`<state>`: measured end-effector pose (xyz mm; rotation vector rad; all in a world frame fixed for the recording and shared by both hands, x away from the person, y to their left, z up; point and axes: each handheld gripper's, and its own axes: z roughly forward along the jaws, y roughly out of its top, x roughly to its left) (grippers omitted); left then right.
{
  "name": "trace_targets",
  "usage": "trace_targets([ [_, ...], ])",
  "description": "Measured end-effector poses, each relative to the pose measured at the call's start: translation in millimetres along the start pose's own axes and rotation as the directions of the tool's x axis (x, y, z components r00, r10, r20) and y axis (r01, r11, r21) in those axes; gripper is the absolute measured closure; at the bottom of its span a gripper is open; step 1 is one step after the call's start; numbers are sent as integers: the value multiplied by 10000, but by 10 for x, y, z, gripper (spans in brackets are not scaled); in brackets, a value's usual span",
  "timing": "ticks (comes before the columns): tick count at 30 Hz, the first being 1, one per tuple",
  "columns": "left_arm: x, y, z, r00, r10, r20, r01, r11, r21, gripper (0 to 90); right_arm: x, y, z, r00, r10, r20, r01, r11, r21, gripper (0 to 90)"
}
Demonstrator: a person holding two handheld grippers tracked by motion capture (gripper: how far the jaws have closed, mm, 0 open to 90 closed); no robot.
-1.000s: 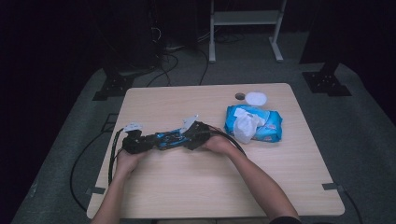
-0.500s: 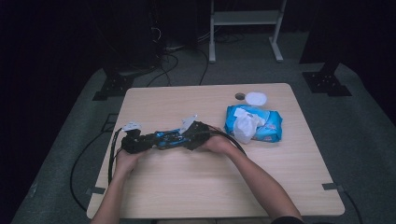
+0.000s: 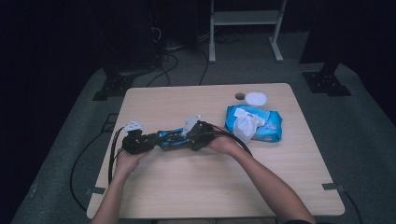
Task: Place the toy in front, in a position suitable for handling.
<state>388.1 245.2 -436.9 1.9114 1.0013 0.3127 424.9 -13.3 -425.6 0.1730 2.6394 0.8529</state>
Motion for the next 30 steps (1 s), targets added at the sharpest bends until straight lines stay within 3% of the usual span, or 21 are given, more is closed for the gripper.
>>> trace_targets([
  [2,-76,22,4,9995,-28,320,30,10000,-61,591,49,-29,-106,9999,52,109,-53,9999,107,395],
  [6,-278,57,77,9960,504,738,-526,9982,277,590,156,-149,-323,9996,69,272,-79,9993,378,395],
  [10,-514,92,170,9861,981,1342,-1064,9928,556,590,335,-383,-612,9981,218,570,-257,9973,690,395],
  [12,-647,94,215,9806,1172,1572,-1287,9896,649,588,372,-436,-668,9979,285,579,-328,9967,737,395],
  [13,-772,88,259,9738,1400,1792,-1561,9846,788,588,472,-547,-758,9966,455,690,-509,9956,790,395],
  [14,-772,88,259,9738,1400,1792,-1561,9846,788,586,472,-547,-758,9966,455,690,-509,9956,790,395],
  [15,-828,78,280,9708,1496,1876,-1683,9819,875,584,566,-656,-828,9950,671,739,-730,9940,815,395],
  [17,-942,57,338,9632,1680,2097,-1935,9752,1074,584,611,-710,-856,9945,720,760,-782,9935,824,395],
  [21,-1074,32,426,9523,1918,2372,-2266,9654,1292,578,752,-900,-932,9907,1103,801,-1170,9896,839,395],
  [24,-1120,4,481,9479,2000,2480,-2398,9604,1419,577,802,-997,-943,9889,1279,755,-1340,9875,828,395],
  [28,-1114,-48,556,9447,2170,2458,-2648,9470,1819,576,849,-1071,-868,9880,1338,771,-1407,9858,921,395],
  [30,-1088,-77,582,9472,2044,2470,-2532,9495,1852,573,860,-1097,-818,9878,1370,736,-1435,9854,920,394],
])
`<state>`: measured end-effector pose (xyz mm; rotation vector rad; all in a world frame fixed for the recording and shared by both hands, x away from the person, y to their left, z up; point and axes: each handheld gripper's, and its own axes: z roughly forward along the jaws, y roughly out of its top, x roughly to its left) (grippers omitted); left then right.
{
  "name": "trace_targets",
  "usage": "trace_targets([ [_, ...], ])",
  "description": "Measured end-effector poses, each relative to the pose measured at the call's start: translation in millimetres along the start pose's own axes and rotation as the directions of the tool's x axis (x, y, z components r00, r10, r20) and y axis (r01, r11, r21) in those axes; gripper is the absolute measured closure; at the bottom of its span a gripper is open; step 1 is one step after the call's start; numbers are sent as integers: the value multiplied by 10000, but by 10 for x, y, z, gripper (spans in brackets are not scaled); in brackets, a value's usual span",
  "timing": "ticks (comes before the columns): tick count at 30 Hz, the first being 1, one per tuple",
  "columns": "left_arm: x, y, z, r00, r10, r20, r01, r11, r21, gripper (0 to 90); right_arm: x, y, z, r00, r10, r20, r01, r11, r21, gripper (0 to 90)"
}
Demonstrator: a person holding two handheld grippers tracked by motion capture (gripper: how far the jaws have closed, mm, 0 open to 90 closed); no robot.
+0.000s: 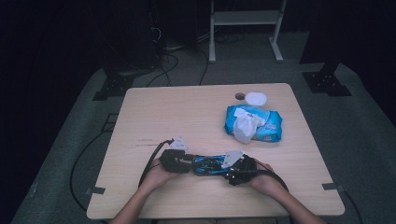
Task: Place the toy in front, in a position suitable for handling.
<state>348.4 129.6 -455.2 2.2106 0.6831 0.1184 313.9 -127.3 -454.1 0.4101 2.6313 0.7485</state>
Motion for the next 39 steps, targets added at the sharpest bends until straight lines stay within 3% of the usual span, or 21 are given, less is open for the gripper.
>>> trace_targets([
  [2,22,-14,6,9997,-205,153,207,9997,-127,574,-4,-16,7,9999,105,-41,-105,9998,-162,394],
  [8,37,-19,16,9998,-169,141,173,9996,-241,546,-22,-44,18,9996,205,-191,-211,9994,-286,386],
  [11,55,-13,-4,9992,-347,214,355,9986,-401,473,-58,-60,-2,9985,402,-364,-413,9987,-304,283],
  [13,63,-15,-29,9992,-351,205,361,9981,-508,459,-65,-66,-28,9980,472,-411,-489,9979,-424,269],
  [16,72,-15,-69,9995,-248,215,261,9975,-660,421,-102,-89,-138,9954,688,-665,-746,9933,-884,257],
  [17,69,-14,-78,9995,-218,248,236,9968,-760,387,-162,-106,-236,9922,989,-763,-1081,9859,-1275,257],
  [19,64,-8,-98,9999,-49,166,63,9962,-874,364,-204,-116,-285,9905,1165,-737,-1261,9816,-1435,257],
  [26,4,19,-112,9986,526,13,-522,9929,-1072,199,-622,-218,-517,9728,2316,-74,-2281,9518,-2048,252],
  [32,-51,25,-91,9924,1226,-124,-1232,9868,-1050,168,-959,-282,-552,9509,3040,577,-2836,9309,-2302,255],
  [36,-49,10,-94,9887,1471,-286,-1492,9846,-911,140,-1152,-299,-500,9337,3368,1212,-3054,9261,-2214,254],
  [39,-58,6,-94,9868,1579,-361,-1606,9826,-932,112,-1204,-311,-457,9292,3401,1449,-3057,9273,-2161,255],
])
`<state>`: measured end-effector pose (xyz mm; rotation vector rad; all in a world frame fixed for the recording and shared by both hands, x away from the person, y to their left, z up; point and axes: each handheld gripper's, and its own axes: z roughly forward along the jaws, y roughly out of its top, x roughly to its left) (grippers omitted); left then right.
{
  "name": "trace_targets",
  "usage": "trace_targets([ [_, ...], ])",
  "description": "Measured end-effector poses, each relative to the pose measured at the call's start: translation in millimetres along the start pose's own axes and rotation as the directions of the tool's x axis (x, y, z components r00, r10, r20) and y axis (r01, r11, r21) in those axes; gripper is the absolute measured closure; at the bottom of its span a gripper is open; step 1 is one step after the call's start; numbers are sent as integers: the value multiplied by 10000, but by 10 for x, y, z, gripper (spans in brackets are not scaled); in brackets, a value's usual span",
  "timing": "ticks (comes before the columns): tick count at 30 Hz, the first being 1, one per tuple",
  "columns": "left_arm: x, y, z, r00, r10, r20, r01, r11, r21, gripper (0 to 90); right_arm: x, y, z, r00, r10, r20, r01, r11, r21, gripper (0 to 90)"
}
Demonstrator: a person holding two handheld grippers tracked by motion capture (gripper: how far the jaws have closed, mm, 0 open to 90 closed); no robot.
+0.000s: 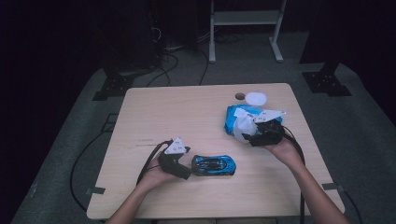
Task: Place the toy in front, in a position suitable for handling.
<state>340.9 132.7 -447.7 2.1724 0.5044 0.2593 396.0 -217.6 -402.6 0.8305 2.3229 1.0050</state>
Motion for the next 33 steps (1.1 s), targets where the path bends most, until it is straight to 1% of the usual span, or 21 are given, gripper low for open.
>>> trace_targets([
  [3,-7,-34,15,10000,-11,47,12,9995,-312,103,-39,-31,105,9998,53,208,-58,9997,247,255],
  [5,-3,-59,28,10000,-14,49,15,9997,-245,93,-61,-53,167,9994,64,346,-78,9991,422,264],
  [8,5,-85,38,10000,92,3,-92,9999,-48,93,-79,-76,236,9985,-36,555,3,9982,596,342],
  [10,4,-90,41,10000,62,-26,-62,9999,-84,93,-95,-86,266,9978,-24,663,-19,9978,657,397],
  [12,6,-90,39,9999,124,-59,-125,9998,-157,93,-111,-95,283,9964,-27,847,-30,9978,669,453],
  [14,3,-89,41,10000,48,-43,-49,9996,-267,93,-130,-107,297,9960,45,887,-104,9978,656,539],
  [15,5,-88,41,10000,79,-45,-81,9995,-295,93,-140,-112,298,9958,37,917,-96,9979,641,563],
  [16,8,-89,40,10000,75,-18,-76,9995,-294,93,-148,-115,298,9958,146,909,-198,9982,566,590],
  [18,18,-92,39,10000,-46,74,48,9993,-360,93,-176,-119,289,9962,295,819,-337,9982,501,672],
  [19,22,-93,42,10000,-65,72,68,9992,-395,93,-191,-122,284,9956,486,805,-521,9978,415,712],
  [20,25,-93,42,9999,-99,81,102,9992,-398,93,-204,-124,279,9953,576,778,-607,9975,374,743],
  [22,26,-91,38,10000,-50,-3,50,9991,-415,93,-232,-124,257,9941,797,731,-818,9963,255,797],
  [24,29,-91,38,9999,-84,65,87,9989,-469,93,-249,-109,224,9918,1114,625,-1126,9935,159,824],
  [25,30,-93,40,9999,-85,68,88,9988,-490,93,-268,-92,196,9918,1176,500,-1183,9929,117,838],
  [26,35,-98,44,9999,-73,83,77,9986,-527,87,-289,-41,126,9882,1497,332,-1492,9886,-194,860],
  [28,47,-106,54,9999,-73,118,79,9987,-497,78,-302,-6,92,9876,1555,240,-1548,9876,-272,867],
  [29,53,-109,58,9999,-58,123,64,9988,-477,78,-311,28,58,9871,1581,246,-1569,9866,-437,871],
  [30,61,-110,55,9999,-33,127,39,9990,-441,78,-341,101,-9,9853,1702,119,-1691,9836,-635,876],
  [31,65,-110,53,9999,-54,87,58,9989,-460,78,-341,101,-9,9853,1702,119,-1691,9836,-635,876],
  [32,66,-109,50,9999,-71,72,75,9987,-496,78,-368,165,-73,9846,1748,88,-1735,9812,-841,877],
  [33,66,-109,44,10000,-70,59,73,9986,-520,78,-368,165,-73,9846,1748,88,-1735,9812,-841,877],
])
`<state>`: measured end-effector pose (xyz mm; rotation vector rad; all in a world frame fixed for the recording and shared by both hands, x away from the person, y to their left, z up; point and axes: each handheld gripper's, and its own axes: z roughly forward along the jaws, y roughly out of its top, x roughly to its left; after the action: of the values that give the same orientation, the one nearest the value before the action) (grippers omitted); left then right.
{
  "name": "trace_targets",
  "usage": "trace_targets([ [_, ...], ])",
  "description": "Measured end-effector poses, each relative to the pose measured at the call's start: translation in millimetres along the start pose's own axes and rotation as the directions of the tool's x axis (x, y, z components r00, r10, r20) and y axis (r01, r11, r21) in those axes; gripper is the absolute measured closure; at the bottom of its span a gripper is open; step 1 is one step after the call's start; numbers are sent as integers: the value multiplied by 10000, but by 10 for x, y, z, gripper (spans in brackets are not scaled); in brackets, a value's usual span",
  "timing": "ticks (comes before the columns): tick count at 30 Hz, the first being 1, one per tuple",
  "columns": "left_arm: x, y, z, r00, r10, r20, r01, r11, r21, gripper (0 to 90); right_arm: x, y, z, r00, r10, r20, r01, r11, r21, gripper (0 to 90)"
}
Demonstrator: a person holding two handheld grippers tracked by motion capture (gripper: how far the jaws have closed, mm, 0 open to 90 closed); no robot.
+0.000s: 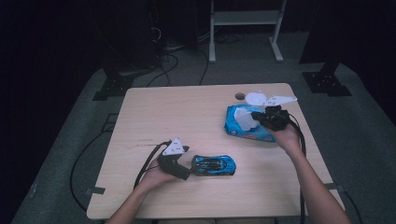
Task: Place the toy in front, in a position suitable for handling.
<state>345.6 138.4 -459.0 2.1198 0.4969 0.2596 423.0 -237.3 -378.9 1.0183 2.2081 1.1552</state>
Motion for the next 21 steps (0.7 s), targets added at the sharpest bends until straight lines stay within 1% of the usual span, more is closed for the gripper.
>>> trace_targets([
  [1,0,1,-7,10000,16,-7,-16,10000,11,78,-12,55,-62,9998,154,-114,-157,9995,-278,877],
  [2,-2,0,-12,9999,86,-55,-86,10000,0,78,-12,55,-62,9998,154,-114,-157,9995,-278,877],
  [4,-14,-8,-21,9998,150,-104,-151,9999,-63,78,-3,102,-126,9997,141,-214,-152,9986,-500,879],
  [5,-16,-13,-23,9998,163,-123,-164,9998,-85,78,14,140,-195,9993,120,-350,-146,9970,-765,881],
  [6,-13,-18,-27,9997,185,-126,-186,9998,-65,78,14,140,-195,9993,120,-350,-146,9970,-765,881],
  [7,-8,-22,-26,9997,197,-119,-198,9998,-54,78,31,186,-261,9992,42,-410,-84,9947,-1024,885],
  [8,-5,-25,-27,9998,178,-106,-178,9998,-20,78,31,186,-261,9992,42,-410,-84,9947,-1024,885],
  [11,-10,-26,-26,9999,103,-97,-104,9999,-76,78,45,282,-370,9985,62,-541,-141,9889,-1477,887],
  [12,-9,-24,-30,9998,154,-95,-154,9998,-85,78,46,322,-411,9984,71,-564,-162,9866,-1626,887],
  [14,-18,-24,-37,9998,165,-112,-166,9998,-115,78,45,404,-479,9987,-78,-507,-18,9824,-1866,887],
  [18,-22,-35,-56,9997,215,-128,-218,9996,-182,78,66,518,-605,9977,-232,-643,87,9760,-2175,887],
  [19,-23,-39,-65,9998,162,-96,-164,9995,-259,78,86,533,-642,9971,-268,-710,98,9730,-2304,887],
  [20,-23,-41,-67,9998,156,-77,-158,9995,-280,78,141,562,-717,9955,-460,-826,245,9692,-2452,886],
  [21,-21,-41,-70,9998,178,-62,-180,9995,-261,78,167,572,-744,9950,-545,-842,317,9673,-2517,886],
])
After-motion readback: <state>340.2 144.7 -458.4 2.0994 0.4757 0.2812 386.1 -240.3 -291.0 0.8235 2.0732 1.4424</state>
